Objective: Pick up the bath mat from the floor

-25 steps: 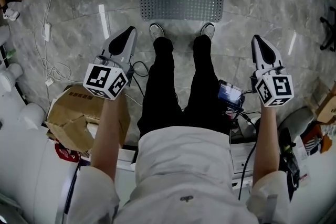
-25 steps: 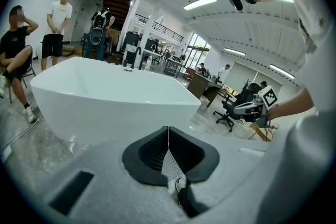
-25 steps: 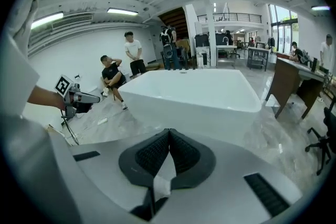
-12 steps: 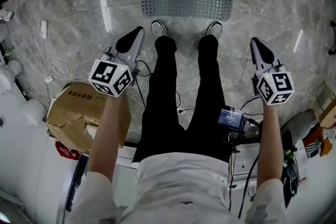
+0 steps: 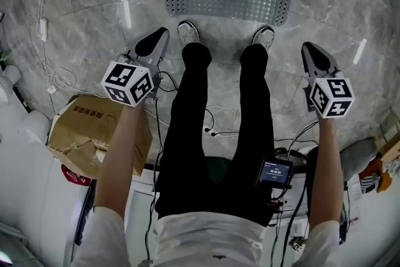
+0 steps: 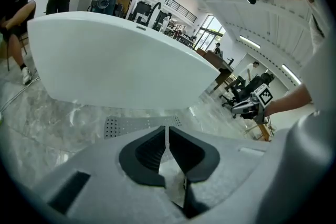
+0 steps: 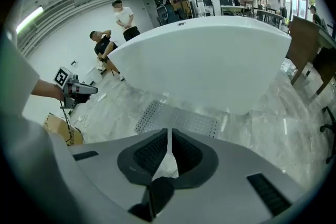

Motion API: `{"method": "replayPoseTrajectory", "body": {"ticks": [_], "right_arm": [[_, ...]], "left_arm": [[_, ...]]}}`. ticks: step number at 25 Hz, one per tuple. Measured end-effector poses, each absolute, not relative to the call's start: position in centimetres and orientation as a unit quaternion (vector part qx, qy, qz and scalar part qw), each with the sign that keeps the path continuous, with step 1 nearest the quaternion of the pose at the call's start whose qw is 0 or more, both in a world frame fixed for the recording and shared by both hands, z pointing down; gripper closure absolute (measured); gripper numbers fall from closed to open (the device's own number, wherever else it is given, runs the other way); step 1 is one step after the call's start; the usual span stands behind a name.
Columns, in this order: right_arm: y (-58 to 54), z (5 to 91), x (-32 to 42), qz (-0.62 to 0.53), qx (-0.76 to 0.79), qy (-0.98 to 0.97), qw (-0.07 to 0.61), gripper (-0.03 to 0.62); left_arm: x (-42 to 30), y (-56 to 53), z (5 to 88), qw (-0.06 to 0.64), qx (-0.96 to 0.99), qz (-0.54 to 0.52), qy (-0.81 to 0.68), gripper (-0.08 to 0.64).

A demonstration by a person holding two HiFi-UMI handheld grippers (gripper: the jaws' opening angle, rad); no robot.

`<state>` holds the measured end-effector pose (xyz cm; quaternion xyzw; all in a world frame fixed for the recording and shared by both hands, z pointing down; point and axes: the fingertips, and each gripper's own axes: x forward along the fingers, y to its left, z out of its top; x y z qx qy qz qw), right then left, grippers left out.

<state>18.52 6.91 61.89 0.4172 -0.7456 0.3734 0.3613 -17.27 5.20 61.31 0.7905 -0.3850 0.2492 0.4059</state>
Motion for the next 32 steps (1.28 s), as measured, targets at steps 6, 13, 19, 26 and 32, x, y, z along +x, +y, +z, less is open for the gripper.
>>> {"method": "replayPoseTrajectory", "body": {"ticks": [6,13,19,26,32], "right_arm": [[6.1,69.9,19.8,0.395,0.419,-0.727,0.374,0.581],[4.9,76.8,21.1,0.406,0.425,-0.713,0.383,0.515],[3.9,83.5,23.3,0.419,0.439,-0.69,0.395,0.491],[2.7,90.6,25.6,0.42,0.433,-0.678,0.42,0.474],[2.7,96.4,27.2,0.425,0.431,-0.66,0.445,0.462]], "left_arm": [[-18.8,4.9,69.9,0.428,0.77,0.278,-0.384,0.543],[-18.6,3.6,77.2,0.445,0.751,0.291,-0.392,0.512],[-18.7,2.9,82.7,0.455,0.741,0.295,-0.396,0.48],[-20.0,2.4,88.3,0.461,0.723,0.292,-0.423,0.46],[-22.0,3.0,93.4,0.456,0.707,0.325,-0.432,0.451]]}}
